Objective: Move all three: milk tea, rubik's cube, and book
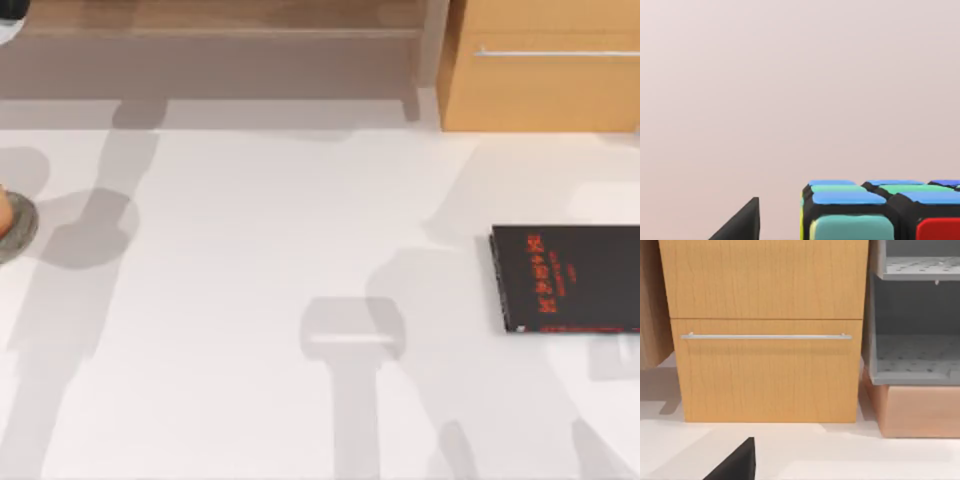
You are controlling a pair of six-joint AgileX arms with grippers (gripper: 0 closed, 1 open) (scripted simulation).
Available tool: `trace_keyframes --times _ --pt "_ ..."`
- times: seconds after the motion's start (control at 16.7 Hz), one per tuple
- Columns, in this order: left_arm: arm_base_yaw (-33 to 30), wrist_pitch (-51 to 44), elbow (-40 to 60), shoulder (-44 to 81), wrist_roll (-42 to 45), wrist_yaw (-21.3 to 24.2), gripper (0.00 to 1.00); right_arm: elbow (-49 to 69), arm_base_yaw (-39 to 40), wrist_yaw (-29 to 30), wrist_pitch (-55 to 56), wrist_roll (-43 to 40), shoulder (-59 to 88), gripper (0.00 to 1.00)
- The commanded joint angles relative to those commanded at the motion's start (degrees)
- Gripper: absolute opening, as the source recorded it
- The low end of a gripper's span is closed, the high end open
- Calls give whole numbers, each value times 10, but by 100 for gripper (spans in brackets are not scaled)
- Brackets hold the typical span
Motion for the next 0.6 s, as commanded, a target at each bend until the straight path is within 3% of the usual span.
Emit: trace_keyframes --times 0.3,0.6 --pt "-3 20 -75 -53 2 -3 100 0 0 0 0 0 0 100" --pt "-1 22 -84 -59 3 -4 100 0 0 0 0 0 0 100"
